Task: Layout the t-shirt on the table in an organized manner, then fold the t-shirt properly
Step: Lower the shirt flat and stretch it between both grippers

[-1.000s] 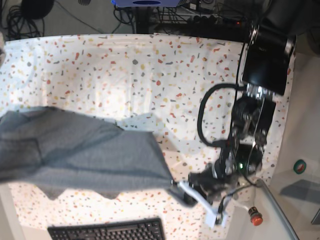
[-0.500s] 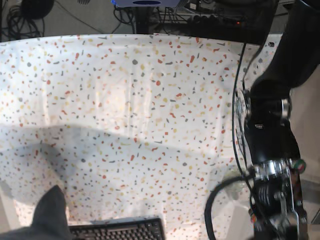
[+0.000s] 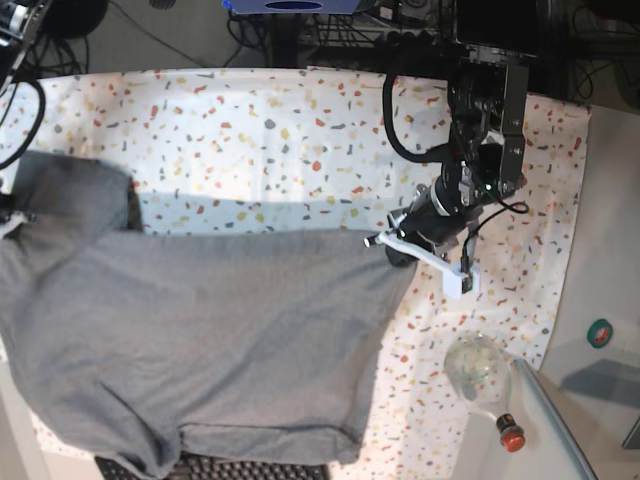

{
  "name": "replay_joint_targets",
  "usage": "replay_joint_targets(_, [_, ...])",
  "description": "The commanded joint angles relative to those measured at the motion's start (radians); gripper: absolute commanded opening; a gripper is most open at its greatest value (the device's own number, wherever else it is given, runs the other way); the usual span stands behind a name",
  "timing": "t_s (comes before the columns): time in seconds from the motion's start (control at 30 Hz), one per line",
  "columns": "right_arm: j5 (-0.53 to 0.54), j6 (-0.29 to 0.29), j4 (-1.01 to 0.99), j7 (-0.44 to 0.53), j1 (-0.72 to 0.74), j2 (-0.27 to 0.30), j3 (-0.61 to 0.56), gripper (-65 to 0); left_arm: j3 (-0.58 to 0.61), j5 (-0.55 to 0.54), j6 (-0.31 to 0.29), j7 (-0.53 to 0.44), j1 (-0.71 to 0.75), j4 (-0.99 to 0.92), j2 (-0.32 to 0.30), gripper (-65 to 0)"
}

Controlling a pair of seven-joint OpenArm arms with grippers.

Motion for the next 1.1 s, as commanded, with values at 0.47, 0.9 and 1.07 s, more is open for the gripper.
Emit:
replay_joint_targets(0.47, [0.01, -0.005, 0.139, -0.008, -0.199, 0.006, 0.014, -65.0, -0.012, -0.012, -0.016, -0.038, 0.229, 0.137, -0.095, -65.0])
replay_joint_targets(0.9, [0.005, -0.005, 0.174, -0.013, -0.254, -0.043, 0.073, -65.0, -0.103, -0.012, -0.016, -0.043, 0.301, 0.131, -0.125, -65.0])
replay_joint_targets(1.07, [0.005, -0.005, 0.171, -0.058, -0.255, -0.049, 0.069, -65.0, -0.092, -0.012, -0.016, -0.043, 0.302, 0.096, -0.121, -65.0])
